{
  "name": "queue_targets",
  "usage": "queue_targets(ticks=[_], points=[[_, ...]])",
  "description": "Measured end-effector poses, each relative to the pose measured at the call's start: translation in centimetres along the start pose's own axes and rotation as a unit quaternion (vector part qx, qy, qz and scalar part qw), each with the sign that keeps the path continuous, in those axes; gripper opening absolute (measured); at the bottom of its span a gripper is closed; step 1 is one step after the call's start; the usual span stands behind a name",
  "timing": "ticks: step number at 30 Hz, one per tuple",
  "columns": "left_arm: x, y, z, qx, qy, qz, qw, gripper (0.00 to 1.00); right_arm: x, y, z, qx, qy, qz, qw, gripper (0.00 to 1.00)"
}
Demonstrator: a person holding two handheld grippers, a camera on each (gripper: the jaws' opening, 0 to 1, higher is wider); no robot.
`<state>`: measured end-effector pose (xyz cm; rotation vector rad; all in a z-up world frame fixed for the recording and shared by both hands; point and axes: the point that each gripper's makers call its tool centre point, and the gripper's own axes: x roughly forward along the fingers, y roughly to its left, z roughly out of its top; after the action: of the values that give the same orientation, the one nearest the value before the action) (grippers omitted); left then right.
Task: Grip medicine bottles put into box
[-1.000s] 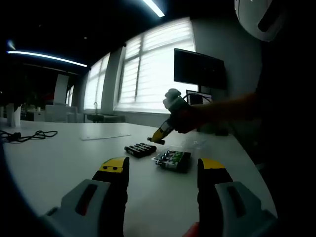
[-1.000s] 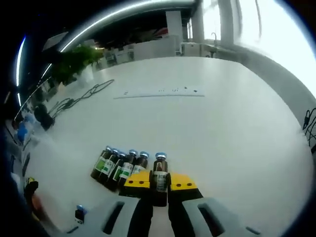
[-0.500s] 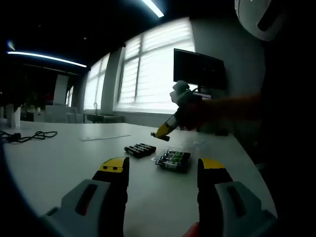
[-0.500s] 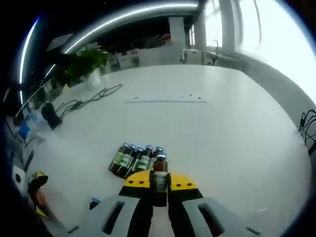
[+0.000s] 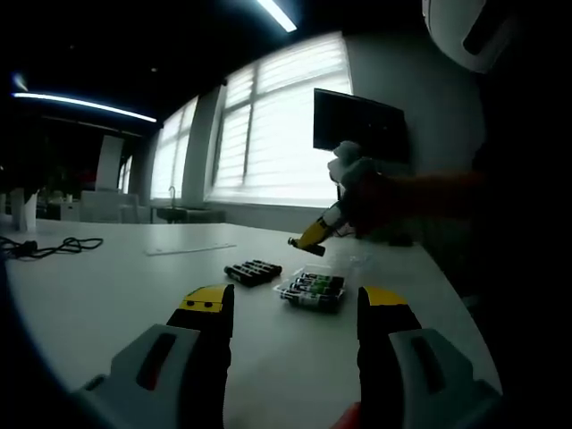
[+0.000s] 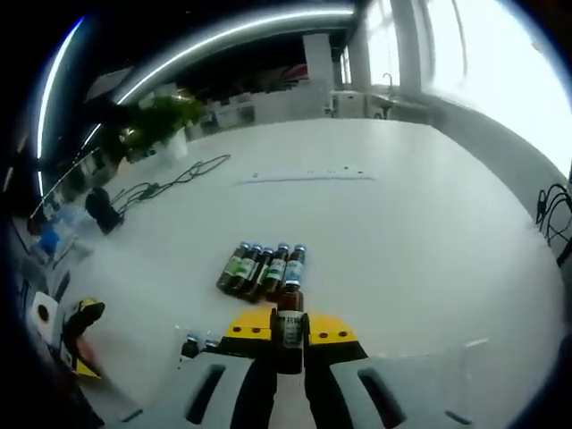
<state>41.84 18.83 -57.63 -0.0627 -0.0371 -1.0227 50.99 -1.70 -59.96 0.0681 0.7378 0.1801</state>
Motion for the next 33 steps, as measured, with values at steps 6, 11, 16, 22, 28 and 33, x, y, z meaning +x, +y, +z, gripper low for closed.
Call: queue_targets(ticks=[6,11,16,22,28,33], points=[[0.0,0.0,0.0,-0.001,-0.001,0.000,1.0000,0.48,-0.7,0.8,-1.5,0.014,0.007,0.007,0.9998,0.07],[0.0,0.0,0.1,-0.001,-0.002,-0.002,1.0000,0.48,-1.0,0.9,-2.6,0.001,0.016,0.000,0.9999,0.07],[0.0,0.0,0.1,-0.001,-0.002,-0.001,1.0000,0.48,-1.2,0.9,-3.2,0.000,0.023,-0.002,0.9997,0.07],[0.0,0.0,0.1,0.000,-0.002,-0.001,1.0000,0.48,-1.0,1.4,-4.5,0.002,0.031,0.002,0.9995,0.07],[0.0,-0.1,0.1,0.001,-0.002,-0.001,1.0000,0.48,-1.1,0.8,-4.6,-0.005,0.029,-0.009,0.9995,0.07],[-0.1,-0.1,0.1,0.001,-0.003,-0.001,1.0000,0.48,-0.9,1.0,-5.1,-0.019,0.031,-0.005,0.9993,0.08]])
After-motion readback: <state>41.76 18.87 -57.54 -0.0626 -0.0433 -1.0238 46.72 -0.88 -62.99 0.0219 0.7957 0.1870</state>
